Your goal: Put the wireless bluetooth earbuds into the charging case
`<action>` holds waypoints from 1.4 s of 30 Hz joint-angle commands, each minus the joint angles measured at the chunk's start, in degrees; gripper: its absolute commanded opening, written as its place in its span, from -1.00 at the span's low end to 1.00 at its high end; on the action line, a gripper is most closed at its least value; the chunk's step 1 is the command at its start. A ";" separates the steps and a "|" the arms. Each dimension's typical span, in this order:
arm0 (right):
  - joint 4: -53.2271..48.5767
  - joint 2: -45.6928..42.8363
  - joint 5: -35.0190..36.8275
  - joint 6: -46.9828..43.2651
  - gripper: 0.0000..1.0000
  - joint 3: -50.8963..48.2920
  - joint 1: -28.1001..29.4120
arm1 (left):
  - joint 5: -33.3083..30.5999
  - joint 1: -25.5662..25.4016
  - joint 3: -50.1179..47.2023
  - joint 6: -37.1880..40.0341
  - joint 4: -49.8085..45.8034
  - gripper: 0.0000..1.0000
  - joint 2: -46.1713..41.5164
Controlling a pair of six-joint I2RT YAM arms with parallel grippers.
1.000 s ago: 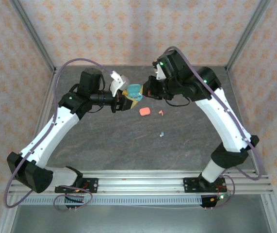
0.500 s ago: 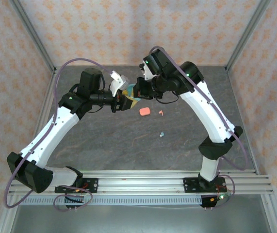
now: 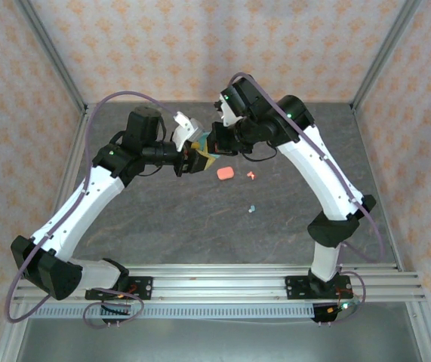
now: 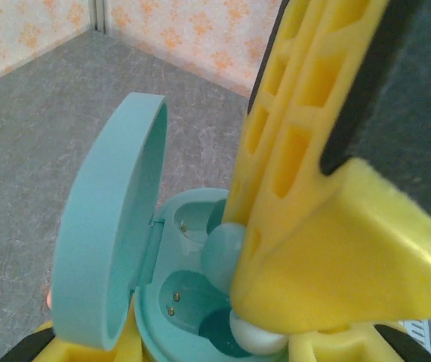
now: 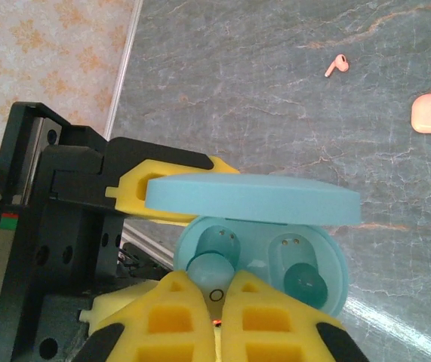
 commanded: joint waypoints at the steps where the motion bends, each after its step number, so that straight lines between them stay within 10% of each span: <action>1: -2.01 1.46 -0.46 -0.59 -0.86 1.67 0.38 | -0.71 -0.73 1.89 -0.11 1.37 -0.79 -0.96; 42: -1.74 1.01 -0.05 3.22 -0.39 3.15 -0.16 | -2.95 -1.62 0.96 0.14 0.74 -0.80 -2.05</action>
